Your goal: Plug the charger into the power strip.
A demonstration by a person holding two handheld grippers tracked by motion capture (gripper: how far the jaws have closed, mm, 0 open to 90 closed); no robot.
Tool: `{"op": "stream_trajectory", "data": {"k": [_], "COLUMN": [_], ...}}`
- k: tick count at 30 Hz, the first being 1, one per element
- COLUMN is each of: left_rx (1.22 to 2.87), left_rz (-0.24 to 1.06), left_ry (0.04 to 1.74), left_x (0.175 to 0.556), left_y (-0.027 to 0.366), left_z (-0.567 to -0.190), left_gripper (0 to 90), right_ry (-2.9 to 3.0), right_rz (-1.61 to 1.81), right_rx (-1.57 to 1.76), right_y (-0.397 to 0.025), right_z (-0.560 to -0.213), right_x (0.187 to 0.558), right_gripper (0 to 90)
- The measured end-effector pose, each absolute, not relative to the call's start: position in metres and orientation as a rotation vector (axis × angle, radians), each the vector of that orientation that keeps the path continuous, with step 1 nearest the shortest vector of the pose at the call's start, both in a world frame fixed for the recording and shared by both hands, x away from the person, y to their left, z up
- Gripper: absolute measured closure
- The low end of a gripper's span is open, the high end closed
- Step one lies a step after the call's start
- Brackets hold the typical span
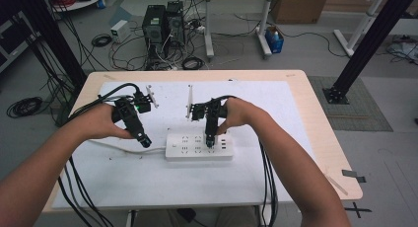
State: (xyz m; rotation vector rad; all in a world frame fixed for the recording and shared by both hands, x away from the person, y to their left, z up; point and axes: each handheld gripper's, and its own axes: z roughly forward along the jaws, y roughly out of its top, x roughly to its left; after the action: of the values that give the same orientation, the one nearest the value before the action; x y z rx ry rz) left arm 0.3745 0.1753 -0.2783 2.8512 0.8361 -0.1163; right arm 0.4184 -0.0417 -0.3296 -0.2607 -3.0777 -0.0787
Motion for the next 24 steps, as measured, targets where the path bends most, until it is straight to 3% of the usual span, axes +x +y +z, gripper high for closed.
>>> {"op": "stream_trajectory", "data": {"k": [24], "left_rx": [2.853], "left_rz": [-0.105], "left_ry": [0.823], "left_x": [0.378], "left_y": [0.171], "left_z": [-0.270], "left_gripper": [19.0], "right_ry": [-3.093], "right_rz": [-0.164], "right_rx": [-0.481], "right_y": [-0.081], "right_z": [-0.276], "right_x": [0.398], "right_gripper": [21.0]}}
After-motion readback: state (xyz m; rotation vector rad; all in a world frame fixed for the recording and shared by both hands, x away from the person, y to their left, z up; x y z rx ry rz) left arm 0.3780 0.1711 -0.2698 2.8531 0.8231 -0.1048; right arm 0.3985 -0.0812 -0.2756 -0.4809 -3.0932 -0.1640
